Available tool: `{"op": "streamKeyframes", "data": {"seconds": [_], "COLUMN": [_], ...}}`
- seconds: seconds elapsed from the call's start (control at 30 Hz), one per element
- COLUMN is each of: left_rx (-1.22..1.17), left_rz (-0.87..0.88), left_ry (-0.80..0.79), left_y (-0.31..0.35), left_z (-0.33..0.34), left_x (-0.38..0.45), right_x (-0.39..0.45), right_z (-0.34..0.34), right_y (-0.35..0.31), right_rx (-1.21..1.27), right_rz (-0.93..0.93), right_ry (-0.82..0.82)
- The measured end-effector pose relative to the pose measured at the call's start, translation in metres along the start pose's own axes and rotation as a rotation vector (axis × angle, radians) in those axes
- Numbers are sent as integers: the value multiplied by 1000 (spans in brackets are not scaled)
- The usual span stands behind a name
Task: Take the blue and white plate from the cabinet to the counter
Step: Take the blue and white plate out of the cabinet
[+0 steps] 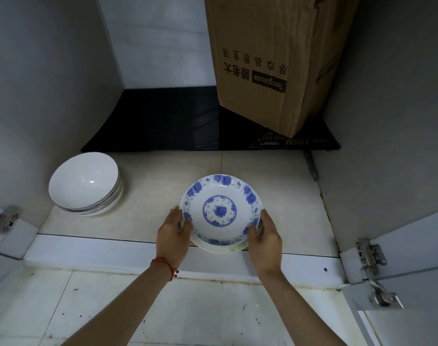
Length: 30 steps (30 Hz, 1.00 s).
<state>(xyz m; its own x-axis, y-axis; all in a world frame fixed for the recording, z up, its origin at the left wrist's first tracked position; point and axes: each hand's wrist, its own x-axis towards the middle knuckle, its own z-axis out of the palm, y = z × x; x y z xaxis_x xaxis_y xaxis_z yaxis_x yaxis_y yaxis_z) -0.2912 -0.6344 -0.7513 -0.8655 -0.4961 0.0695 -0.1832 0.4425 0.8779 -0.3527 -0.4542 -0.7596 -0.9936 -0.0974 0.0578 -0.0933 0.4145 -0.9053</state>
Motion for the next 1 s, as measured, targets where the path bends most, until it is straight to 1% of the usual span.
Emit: {"op": "streamKeyframes", "data": {"seconds": [0.3, 0.47, 0.67, 0.73, 0.87, 1.0], "left_rx": [35, -11, -67, -119, -296, -466], "left_rz": [-22, -33, -49, -65, -120, -172], "left_ry": [23, 33, 78, 87, 57, 52], "left_y": [-4, 3, 14, 16, 20, 27], "left_z": [0, -3, -7, -10, -16, -20], "left_x": [10, 6, 4, 4, 5, 4], "right_x": [5, 5, 2, 2, 2, -1], "right_z": [0, 4, 0, -2, -8, -15], "right_y": [-5, -6, -13, -18, -26, -31], "right_rx": [13, 76, 70, 80, 128, 190], "right_rz": [11, 28, 15, 5, -8, 41], "right_ry": [22, 9, 35, 46, 87, 82]}}
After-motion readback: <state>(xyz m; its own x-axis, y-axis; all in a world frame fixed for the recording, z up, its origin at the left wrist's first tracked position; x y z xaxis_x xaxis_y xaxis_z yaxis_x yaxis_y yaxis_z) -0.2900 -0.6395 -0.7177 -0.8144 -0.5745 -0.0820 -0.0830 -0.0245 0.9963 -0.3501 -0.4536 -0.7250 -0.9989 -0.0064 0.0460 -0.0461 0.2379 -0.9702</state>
